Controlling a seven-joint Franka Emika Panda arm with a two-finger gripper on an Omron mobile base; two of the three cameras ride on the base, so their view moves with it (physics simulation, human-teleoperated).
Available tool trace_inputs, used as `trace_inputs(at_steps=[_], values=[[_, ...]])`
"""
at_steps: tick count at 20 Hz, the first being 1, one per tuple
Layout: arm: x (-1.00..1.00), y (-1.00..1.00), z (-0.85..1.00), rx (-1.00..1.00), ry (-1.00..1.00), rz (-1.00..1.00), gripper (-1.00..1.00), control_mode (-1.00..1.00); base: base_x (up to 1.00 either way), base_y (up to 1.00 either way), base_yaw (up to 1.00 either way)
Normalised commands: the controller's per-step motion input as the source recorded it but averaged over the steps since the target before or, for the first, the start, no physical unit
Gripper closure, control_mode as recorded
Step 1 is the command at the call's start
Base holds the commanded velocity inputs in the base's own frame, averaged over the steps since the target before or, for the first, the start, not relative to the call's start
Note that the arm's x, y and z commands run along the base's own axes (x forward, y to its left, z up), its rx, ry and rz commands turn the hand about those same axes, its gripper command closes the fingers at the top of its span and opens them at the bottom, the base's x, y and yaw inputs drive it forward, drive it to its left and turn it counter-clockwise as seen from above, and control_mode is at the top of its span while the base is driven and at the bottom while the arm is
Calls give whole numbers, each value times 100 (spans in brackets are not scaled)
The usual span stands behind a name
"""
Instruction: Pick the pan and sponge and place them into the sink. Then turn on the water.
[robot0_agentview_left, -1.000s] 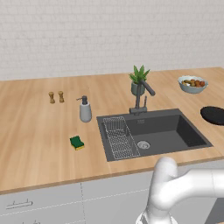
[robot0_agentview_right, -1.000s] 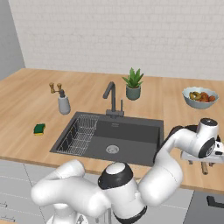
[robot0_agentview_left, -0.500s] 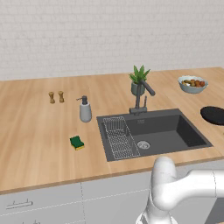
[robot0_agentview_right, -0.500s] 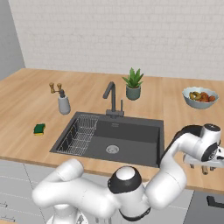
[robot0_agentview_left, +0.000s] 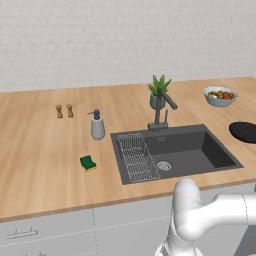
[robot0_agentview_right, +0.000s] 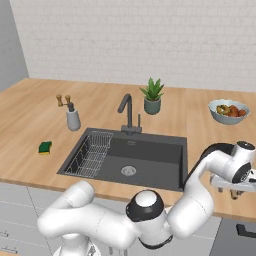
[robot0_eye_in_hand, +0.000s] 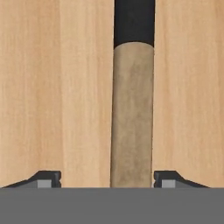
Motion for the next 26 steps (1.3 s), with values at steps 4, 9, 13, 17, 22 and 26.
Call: trace_inputs(at_steps=[4, 9, 13, 17, 22, 26], values=[[-56, 18, -68, 6, 0, 0, 100, -100, 0, 0, 0], [-35, 24, -53, 6, 0, 0, 100, -100, 0, 0, 0], [-49, 12, -7, 10, 0, 0, 100, -100, 0, 0, 0], [-52, 3, 13, 16, -7, 0, 100, -100, 0, 0, 0], [-40, 26, 47, 5, -17, 13, 100, -100, 0, 0, 0], [-12, 50, 28, 0, -27, 37, 100, -100, 0, 0, 0]])
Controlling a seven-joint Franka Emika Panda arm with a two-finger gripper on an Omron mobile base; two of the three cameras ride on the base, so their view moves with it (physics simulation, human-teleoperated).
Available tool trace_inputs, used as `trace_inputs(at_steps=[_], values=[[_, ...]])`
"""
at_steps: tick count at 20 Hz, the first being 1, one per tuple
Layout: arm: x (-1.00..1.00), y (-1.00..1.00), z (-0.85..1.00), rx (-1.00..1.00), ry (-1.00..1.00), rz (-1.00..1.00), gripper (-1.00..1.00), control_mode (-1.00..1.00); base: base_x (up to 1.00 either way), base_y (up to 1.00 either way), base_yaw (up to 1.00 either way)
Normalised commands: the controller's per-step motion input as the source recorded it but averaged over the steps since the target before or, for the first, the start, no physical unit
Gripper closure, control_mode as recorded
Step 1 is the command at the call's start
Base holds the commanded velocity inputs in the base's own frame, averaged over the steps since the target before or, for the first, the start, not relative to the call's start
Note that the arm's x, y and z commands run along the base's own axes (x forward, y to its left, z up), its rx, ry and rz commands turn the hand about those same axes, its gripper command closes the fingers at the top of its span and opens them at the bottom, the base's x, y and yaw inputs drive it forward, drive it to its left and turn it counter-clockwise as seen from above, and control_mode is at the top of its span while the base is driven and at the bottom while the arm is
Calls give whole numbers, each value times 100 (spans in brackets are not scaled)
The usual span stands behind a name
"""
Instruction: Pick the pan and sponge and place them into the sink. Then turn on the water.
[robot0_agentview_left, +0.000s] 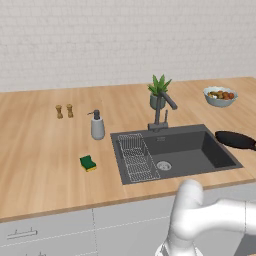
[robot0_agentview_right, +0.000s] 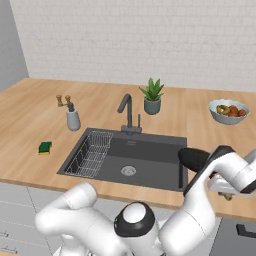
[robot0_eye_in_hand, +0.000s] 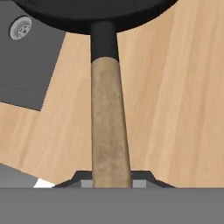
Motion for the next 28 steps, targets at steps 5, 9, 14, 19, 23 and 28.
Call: trace_inputs(at_steps=[5, 9, 14, 19, 23, 28], values=[[0, 60, 23, 0, -23, 37, 100, -100, 0, 0, 0], [12, 62, 8, 0, -16, 42, 100, -100, 0, 0, 0], [28, 60, 0, 0, -17, 47, 100, -100, 0, 0, 0], [37, 57, 0, 0, -13, 38, 100, -100, 0, 0, 0], [44, 57, 0, 0, -4, 21, 100, -100, 0, 0, 0], [51, 58, 0, 0, -8, 3, 100, -100, 0, 0, 0]])
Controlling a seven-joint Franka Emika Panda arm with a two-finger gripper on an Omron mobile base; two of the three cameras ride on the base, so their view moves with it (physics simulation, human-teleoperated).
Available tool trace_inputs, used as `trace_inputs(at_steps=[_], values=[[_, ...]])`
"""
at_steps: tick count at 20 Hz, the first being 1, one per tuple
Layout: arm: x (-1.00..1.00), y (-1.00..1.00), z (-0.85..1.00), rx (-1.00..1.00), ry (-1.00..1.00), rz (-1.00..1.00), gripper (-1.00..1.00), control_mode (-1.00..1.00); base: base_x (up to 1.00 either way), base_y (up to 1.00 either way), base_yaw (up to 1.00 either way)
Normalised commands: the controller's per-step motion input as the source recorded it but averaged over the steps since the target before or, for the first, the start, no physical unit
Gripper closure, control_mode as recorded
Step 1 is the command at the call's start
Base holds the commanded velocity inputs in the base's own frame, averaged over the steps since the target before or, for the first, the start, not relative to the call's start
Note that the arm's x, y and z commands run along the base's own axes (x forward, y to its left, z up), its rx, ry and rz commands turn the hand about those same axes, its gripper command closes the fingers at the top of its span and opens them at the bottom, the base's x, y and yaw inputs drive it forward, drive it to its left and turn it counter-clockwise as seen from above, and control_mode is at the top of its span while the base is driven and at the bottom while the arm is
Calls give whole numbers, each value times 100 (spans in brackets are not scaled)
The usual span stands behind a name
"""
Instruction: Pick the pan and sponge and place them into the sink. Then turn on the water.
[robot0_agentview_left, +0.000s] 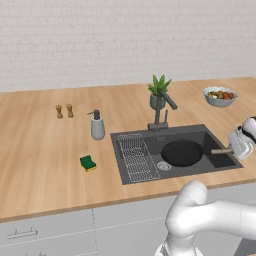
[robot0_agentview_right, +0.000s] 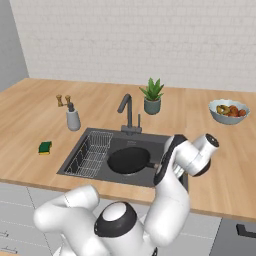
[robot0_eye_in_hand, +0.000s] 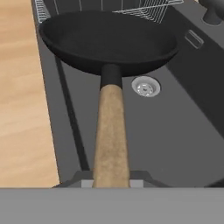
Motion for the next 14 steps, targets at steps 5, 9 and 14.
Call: trace_inputs(at_steps=[5, 9, 14], values=[[49, 59, 0, 0, -4, -2, 100, -100, 0, 0, 0], [49, 47, -6, 0, 0, -13, 100, -100, 0, 0, 0], [37, 20, -27, 0, 3, -15, 100, -100, 0, 0, 0]])
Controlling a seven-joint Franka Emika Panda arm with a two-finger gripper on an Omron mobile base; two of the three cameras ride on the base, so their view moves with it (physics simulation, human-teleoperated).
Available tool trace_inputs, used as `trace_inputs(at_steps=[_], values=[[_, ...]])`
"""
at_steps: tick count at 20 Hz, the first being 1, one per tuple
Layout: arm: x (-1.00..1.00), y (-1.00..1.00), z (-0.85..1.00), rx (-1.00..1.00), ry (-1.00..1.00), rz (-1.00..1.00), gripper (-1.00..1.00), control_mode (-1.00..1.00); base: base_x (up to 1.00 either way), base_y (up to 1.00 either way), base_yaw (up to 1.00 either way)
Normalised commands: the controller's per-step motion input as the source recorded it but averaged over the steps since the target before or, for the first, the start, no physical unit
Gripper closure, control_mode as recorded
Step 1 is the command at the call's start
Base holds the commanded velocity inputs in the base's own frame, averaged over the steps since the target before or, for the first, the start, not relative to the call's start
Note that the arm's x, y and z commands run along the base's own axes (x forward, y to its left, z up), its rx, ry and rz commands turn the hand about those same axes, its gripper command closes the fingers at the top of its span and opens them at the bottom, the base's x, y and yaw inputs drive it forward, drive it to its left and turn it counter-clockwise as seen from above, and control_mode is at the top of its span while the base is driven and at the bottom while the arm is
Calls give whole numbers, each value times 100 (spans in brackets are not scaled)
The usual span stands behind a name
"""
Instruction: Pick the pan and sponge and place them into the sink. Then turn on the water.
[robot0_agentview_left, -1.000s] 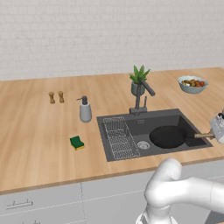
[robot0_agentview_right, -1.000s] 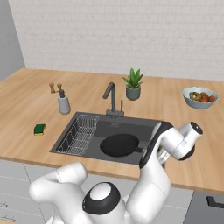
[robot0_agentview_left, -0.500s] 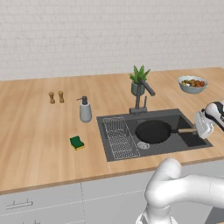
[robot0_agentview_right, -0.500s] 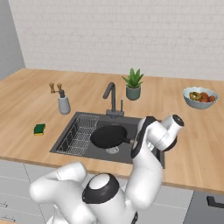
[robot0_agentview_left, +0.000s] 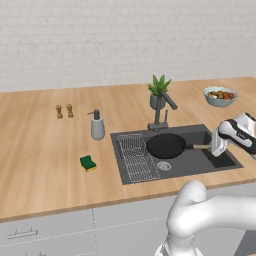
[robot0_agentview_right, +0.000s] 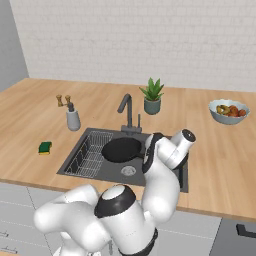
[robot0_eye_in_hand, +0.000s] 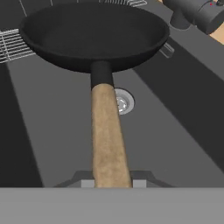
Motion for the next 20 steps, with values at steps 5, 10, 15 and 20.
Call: trace_inputs(at_steps=[5, 10, 15, 20], values=[[21, 0, -12, 0, 0, -16, 100, -100, 0, 0, 0], [6, -9, 0, 1, 0, -16, 100, -100, 0, 0, 0], [0, -3, -5, 0, 0, -13, 100, -100, 0, 0, 0], [-15, 0, -46, -2, 0, -3, 100, -100, 0, 0, 0]])
